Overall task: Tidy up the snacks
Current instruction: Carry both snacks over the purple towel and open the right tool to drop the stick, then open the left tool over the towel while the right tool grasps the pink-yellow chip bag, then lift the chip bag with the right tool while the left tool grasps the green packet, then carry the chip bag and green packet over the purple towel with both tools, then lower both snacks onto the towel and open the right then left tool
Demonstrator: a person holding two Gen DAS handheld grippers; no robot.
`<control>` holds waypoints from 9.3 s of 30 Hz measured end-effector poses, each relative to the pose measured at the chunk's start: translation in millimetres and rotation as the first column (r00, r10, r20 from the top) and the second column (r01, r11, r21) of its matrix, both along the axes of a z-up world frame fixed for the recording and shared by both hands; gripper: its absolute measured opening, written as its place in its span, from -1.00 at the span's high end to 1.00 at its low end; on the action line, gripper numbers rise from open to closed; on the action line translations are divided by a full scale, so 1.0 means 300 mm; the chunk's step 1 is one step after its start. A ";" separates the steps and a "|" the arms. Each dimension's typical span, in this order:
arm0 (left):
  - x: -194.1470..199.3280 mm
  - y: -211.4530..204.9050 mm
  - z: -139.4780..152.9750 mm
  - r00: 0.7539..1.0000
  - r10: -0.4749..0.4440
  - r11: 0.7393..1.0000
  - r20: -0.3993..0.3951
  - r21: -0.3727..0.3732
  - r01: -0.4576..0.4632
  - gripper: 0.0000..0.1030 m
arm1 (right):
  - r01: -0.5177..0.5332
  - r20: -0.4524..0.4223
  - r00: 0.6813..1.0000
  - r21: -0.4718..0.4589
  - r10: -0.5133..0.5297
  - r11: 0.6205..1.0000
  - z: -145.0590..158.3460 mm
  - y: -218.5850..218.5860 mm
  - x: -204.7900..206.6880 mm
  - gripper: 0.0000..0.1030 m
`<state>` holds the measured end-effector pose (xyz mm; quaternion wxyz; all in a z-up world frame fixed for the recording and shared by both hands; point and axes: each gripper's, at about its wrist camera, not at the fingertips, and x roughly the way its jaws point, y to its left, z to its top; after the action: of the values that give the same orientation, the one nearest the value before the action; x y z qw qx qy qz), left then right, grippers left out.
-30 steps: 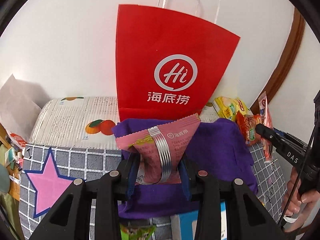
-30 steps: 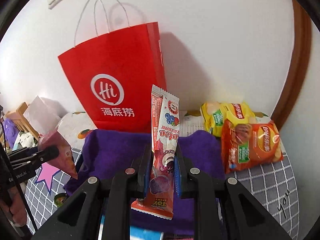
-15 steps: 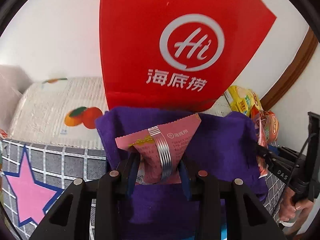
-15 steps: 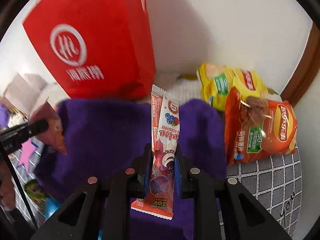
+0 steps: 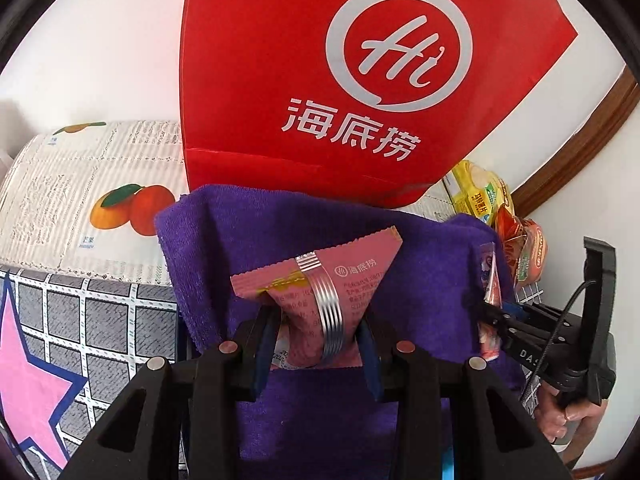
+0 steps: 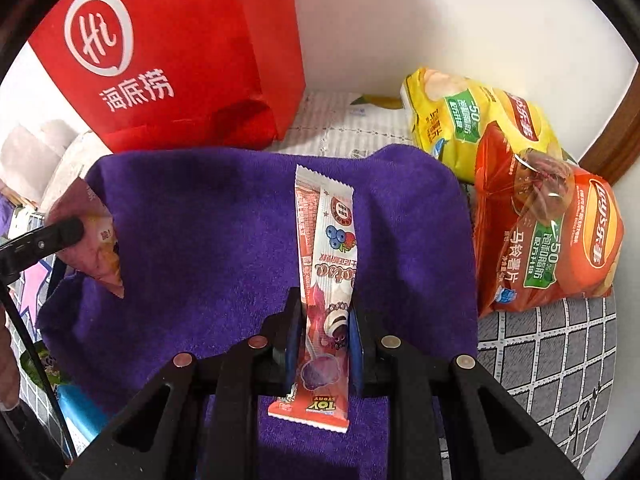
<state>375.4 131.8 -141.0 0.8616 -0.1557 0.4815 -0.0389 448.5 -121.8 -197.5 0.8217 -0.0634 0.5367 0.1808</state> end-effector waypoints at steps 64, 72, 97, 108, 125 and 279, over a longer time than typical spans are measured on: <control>-0.663 -0.001 0.242 0.987 0.027 0.993 0.156 0.105 -0.044 -0.42 | 0.157 0.063 0.983 0.173 -0.170 0.972 0.092 -0.263 -0.765 0.18; -0.767 0.019 0.174 0.989 0.059 0.993 0.133 0.096 -0.072 -0.42 | 0.140 0.083 0.985 0.155 -0.154 0.978 0.086 -0.313 -0.928 0.17; -0.769 -0.008 -0.003 0.996 0.061 0.995 0.068 0.077 -0.066 -0.39 | 0.120 0.184 0.972 0.132 -0.143 0.984 0.036 -0.295 -1.045 0.17; -0.651 0.017 -0.064 0.996 0.078 0.993 0.032 0.084 -0.080 -0.38 | 0.115 0.174 0.975 0.146 -0.140 0.983 0.028 -0.291 -1.029 0.17; -0.560 0.010 -0.118 0.998 0.060 0.994 0.028 0.091 -0.062 0.08 | 0.114 0.172 0.975 0.165 -0.142 0.980 0.028 -0.303 -1.003 0.18; -0.155 -0.082 0.040 0.997 -0.042 0.990 -0.057 0.128 0.049 -0.26 | -0.094 0.166 0.983 0.073 0.081 0.993 0.299 0.069 -0.300 -0.14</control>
<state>328.9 107.2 -129.0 0.8553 -0.0893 0.5098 -0.0231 358.4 -101.1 -107.8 0.8559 -0.0682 0.4569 0.2325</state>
